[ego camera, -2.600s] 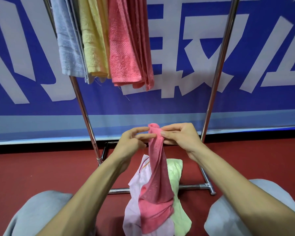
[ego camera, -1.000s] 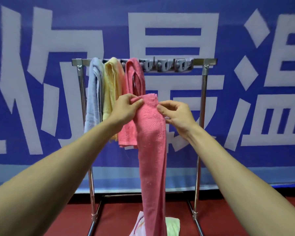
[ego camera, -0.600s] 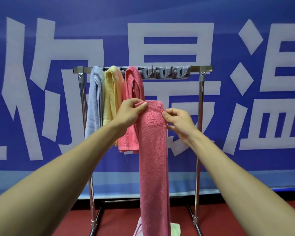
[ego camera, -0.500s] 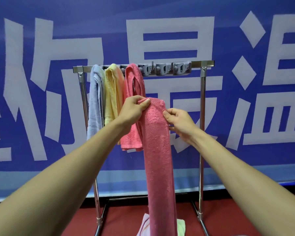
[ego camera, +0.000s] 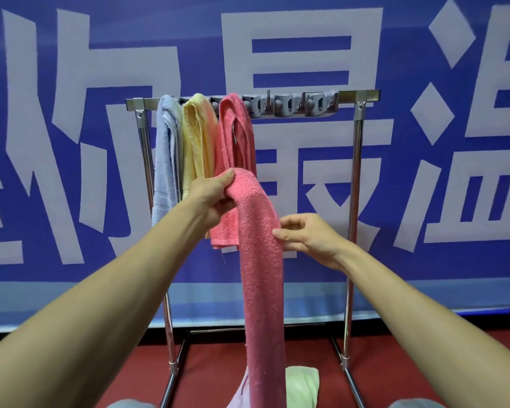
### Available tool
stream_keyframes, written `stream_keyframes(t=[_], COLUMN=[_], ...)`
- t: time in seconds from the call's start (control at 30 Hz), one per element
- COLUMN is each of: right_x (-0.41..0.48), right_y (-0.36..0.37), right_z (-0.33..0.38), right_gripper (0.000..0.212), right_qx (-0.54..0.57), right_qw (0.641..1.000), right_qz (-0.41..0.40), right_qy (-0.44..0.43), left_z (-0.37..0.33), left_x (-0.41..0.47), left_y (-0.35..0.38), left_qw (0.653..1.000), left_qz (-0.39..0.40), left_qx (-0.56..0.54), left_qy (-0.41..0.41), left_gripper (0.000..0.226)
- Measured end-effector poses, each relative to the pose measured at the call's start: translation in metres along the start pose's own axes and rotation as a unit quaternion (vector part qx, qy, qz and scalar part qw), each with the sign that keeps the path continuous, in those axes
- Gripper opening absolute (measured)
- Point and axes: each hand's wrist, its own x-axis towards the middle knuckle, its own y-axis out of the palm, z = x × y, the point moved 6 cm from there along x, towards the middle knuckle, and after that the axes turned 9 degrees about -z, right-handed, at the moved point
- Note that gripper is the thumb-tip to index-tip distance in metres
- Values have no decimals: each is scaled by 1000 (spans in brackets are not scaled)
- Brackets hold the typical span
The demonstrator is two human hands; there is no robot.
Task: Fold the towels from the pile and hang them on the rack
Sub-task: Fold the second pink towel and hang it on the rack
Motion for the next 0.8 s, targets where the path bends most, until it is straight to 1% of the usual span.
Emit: stream_keyframes(t=[0.07,0.17,0.2,0.23,0.3,0.37,0.47,0.53,0.6,0.73,0.8], right_x=[-1,1,3,4,9,16,22,22,20,16,15], right_y=[4,1,2,4,12,17,19,20,19,6,-3], right_z=[-4,4,8,13,20,22,18,15,11,3,-3], right_gripper=[16,14,15,15,14,16,21,20,16,9,9], right_qx=[-11,-6,-7,-7,-3,31,80,78,81,113,132], right_qw=[1000,998,996,995,995,994,986,984,982,968,960], right_qz=[-6,-65,-79,-85,-89,-107,-145,-154,-163,-211,-230], right_qy=[1,-26,-35,-41,-42,-12,33,44,52,79,93], left_z=[4,17,23,28,39,51,77,95,105,126,134], left_x=[7,13,15,15,11,7,6,4,-3,-18,-22], left_y=[-9,-24,-30,-33,-34,-37,-47,-51,-52,-48,-46], left_qw=[999,991,987,983,984,989,984,979,977,972,967], left_qz=[-13,-36,-47,-46,1,53,83,110,130,161,179], left_qx=[-28,-98,-120,-133,-103,-12,104,127,125,108,134], left_qy=[-27,-83,-101,-122,-147,-140,-120,-118,-111,-129,-125], left_gripper=[8,12,7,7,25,42,54,53,50,59,53])
